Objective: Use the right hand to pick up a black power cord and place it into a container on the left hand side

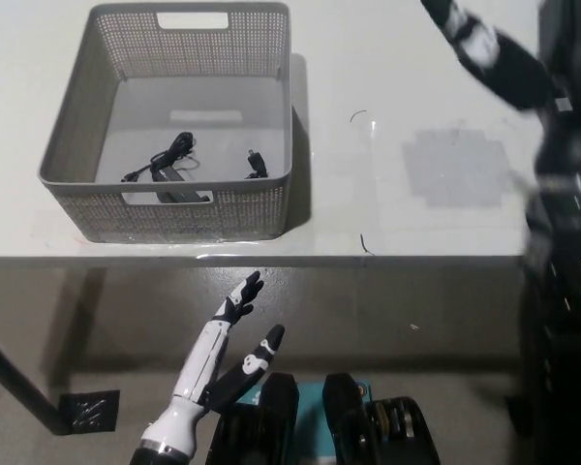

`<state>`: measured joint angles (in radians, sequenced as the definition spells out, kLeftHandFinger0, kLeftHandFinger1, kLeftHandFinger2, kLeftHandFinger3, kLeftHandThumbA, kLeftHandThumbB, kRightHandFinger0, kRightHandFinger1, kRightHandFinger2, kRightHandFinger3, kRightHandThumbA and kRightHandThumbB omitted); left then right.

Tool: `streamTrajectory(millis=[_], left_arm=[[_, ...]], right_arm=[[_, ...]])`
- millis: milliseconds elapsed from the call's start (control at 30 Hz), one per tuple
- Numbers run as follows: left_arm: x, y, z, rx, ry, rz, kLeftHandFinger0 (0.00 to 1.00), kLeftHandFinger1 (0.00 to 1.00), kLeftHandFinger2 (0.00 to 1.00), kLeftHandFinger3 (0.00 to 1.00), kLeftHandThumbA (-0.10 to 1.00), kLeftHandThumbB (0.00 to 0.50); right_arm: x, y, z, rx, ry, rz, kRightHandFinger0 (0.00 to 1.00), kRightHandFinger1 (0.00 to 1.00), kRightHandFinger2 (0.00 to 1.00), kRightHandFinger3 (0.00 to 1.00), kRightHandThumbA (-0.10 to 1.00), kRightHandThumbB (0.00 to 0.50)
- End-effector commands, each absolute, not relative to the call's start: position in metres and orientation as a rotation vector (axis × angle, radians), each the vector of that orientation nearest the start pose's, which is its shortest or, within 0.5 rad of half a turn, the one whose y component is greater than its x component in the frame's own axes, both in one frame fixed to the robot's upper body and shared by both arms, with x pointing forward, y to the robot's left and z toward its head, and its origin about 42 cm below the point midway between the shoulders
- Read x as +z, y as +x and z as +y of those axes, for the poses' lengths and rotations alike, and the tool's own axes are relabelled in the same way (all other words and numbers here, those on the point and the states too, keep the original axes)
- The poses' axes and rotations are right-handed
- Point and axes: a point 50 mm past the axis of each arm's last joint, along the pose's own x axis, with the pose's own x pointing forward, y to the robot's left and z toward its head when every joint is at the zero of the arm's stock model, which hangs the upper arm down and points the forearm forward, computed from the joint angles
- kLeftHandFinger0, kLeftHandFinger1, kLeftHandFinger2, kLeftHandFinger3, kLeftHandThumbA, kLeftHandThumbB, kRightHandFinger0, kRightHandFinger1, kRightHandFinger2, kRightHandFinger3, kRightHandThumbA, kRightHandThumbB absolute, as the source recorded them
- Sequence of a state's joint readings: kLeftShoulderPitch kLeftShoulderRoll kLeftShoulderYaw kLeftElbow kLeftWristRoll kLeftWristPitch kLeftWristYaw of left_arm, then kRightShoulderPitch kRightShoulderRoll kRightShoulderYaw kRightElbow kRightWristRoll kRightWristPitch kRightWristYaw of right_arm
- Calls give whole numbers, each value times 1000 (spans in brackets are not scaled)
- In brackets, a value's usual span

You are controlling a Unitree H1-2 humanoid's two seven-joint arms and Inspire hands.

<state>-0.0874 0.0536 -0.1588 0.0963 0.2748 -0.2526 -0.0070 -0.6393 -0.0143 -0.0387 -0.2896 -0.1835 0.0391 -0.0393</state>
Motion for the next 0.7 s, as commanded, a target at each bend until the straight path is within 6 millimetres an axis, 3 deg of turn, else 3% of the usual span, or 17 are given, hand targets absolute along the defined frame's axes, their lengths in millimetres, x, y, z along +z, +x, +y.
streamTrajectory(millis=[0, 67, 167, 200, 267, 367, 467, 533, 567, 633, 667], left_arm=[[119, 309, 170, -220, 324, -304, 1000, 1000, 1000, 1000, 827, 0], [120, 308, 169, -214, 315, -299, 1000, 1000, 1000, 1000, 860, 0], [120, 308, 169, -214, 313, -298, 1000, 1000, 1000, 1000, 862, 0], [120, 308, 169, -214, 311, -302, 1000, 1000, 1000, 1000, 955, 0], [123, 310, 169, -213, 305, -314, 1000, 1000, 1000, 1000, 1000, 0], [123, 311, 169, -213, 303, -316, 1000, 1000, 1000, 1000, 1000, 0], [123, 312, 170, -209, 293, -329, 1000, 1000, 1000, 1000, 1000, 3], [123, 313, 170, -210, 291, -332, 1000, 1000, 1000, 1000, 1000, 2], [124, 314, 170, -210, 287, -336, 1000, 1000, 1000, 1000, 1000, 0], [124, 315, 170, -210, 285, -337, 1000, 1000, 1000, 1000, 1000, 0], [127, 319, 169, -204, 280, -338, 1000, 1000, 1000, 1000, 1000, 4]], right_arm=[[360, 356, -176, 78, -82, -866, 1000, 1000, 1000, 1000, 1000, 389], [339, 351, -178, 115, -97, -830, 1000, 1000, 1000, 1000, 1000, 364], [336, 350, -178, 122, -97, -824, 1000, 1000, 1000, 1000, 1000, 363], [322, 347, -178, 135, -102, -783, 1000, 1000, 1000, 1000, 1000, 382], [283, 339, -176, 189, -96, -663, 1000, 1000, 1000, 1000, 1000, 381], [280, 338, -176, 199, -95, -654, 1000, 1000, 1000, 1000, 1000, 379], [208, 327, -173, 279, -78, -461, 1000, 1000, 1000, 1000, 1000, 376], [192, 325, -173, 292, -71, -429, 1000, 1000, 1000, 1000, 1000, 374], [178, 324, -172, 305, -58, -403, 1000, 1000, 1000, 1000, 1000, 340], [172, 323, -171, 310, -52, -392, 1000, 1000, 1000, 1000, 1000, 339], [153, 319, -170, 309, -34, -335, 1000, 1000, 1000, 1000, 1000, 338]])
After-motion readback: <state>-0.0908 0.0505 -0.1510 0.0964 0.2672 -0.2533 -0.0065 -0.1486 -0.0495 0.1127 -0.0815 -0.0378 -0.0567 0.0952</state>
